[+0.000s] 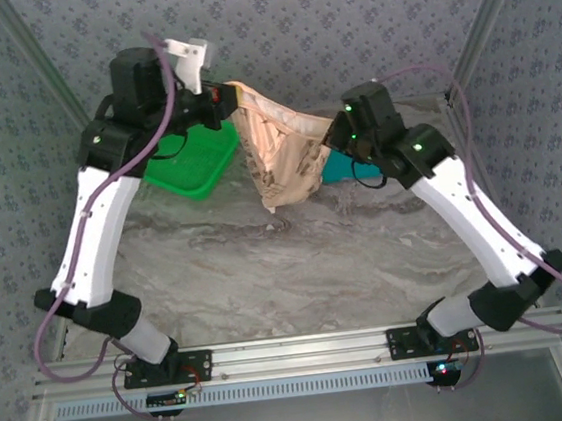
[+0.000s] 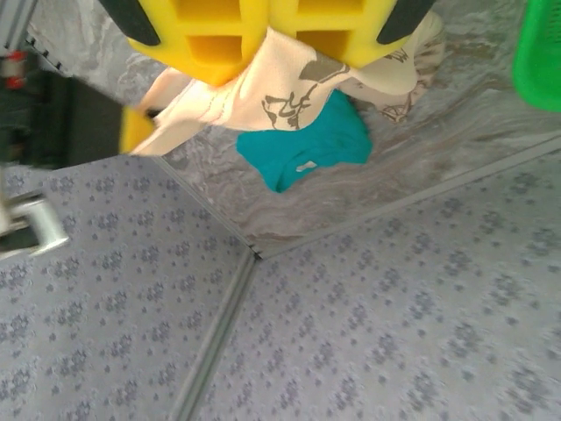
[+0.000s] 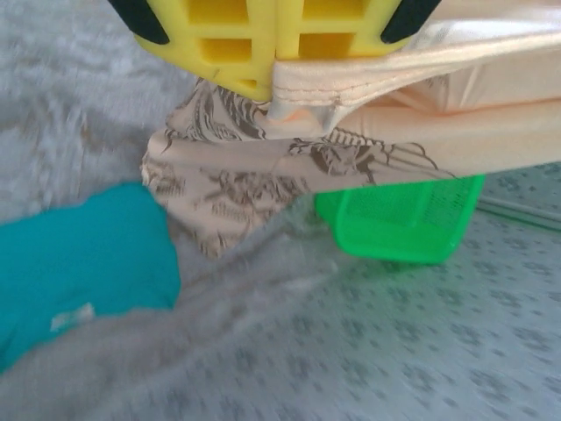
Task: Fold the inside-out t-shirt
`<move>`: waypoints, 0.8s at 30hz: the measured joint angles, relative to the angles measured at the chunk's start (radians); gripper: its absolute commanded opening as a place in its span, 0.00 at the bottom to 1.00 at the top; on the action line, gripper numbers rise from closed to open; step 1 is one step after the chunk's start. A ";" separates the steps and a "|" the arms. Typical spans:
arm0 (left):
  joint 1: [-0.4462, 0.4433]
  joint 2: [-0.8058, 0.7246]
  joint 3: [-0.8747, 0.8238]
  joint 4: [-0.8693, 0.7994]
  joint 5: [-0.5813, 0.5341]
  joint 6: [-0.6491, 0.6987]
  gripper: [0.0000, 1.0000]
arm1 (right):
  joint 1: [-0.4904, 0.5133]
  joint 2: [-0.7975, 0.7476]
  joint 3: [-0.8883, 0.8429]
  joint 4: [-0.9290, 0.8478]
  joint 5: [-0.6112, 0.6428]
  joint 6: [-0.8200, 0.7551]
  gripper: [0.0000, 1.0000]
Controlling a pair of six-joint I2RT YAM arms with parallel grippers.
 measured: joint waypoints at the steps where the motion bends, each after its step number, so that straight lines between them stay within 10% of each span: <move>1: 0.002 -0.029 -0.015 0.000 -0.002 -0.002 0.00 | 0.016 -0.019 0.023 0.003 0.021 -0.034 0.00; 14: -0.048 -0.198 -0.034 -0.008 0.089 -0.029 0.00 | 0.332 -0.097 0.315 0.092 0.338 -0.313 0.00; 24: 0.086 -0.022 0.031 0.008 0.071 -0.014 0.00 | -0.014 0.119 0.443 0.106 0.208 -0.295 0.00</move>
